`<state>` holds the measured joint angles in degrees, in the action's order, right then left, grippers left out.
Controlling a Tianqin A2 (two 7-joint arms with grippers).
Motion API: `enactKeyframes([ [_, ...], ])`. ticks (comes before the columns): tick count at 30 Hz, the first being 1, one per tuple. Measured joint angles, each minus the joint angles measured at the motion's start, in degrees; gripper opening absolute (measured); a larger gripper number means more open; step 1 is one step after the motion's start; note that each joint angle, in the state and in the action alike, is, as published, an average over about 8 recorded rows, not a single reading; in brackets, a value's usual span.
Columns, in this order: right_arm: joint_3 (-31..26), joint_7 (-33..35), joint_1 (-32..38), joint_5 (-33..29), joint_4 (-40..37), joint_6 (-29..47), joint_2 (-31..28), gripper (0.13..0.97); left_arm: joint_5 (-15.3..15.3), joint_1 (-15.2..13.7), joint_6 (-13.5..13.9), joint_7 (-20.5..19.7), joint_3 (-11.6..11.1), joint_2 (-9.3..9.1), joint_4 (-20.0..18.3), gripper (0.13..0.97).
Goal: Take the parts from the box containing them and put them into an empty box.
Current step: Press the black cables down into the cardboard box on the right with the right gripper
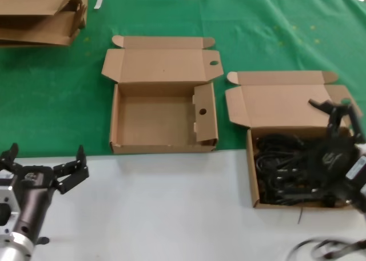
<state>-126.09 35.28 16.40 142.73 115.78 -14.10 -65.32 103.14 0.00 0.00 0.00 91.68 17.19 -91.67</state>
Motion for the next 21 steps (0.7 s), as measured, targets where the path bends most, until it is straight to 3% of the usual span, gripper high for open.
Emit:
enactKeyframes([
  [4, -6.5, 9.9, 9.3, 7.4, -0.4, 2.7, -8.3, 0.966, 0.0, 0.0, 0.0, 0.0, 0.0, 0.00, 0.0, 0.966],
  [8, -13.5, 14.8, 19.0, 7.3, -3.5, 7.3, -12.0, 0.966, 0.0, 0.0, 0.0, 0.0, 0.0, 0.00, 0.0, 0.966],
  [15, -26.1, 7.2, 35.1, -9.1, -13.8, 20.3, -9.1, 0.966, 0.0, 0.0, 0.0, 0.0, 0.0, 0.00, 0.0, 0.966],
  [21, -30.6, -3.6, 41.2, -25.1, -22.3, 32.8, -4.1, 0.966, 0.0, 0.0, 0.0, 0.0, 0.0, 0.00, 0.0, 0.966],
])
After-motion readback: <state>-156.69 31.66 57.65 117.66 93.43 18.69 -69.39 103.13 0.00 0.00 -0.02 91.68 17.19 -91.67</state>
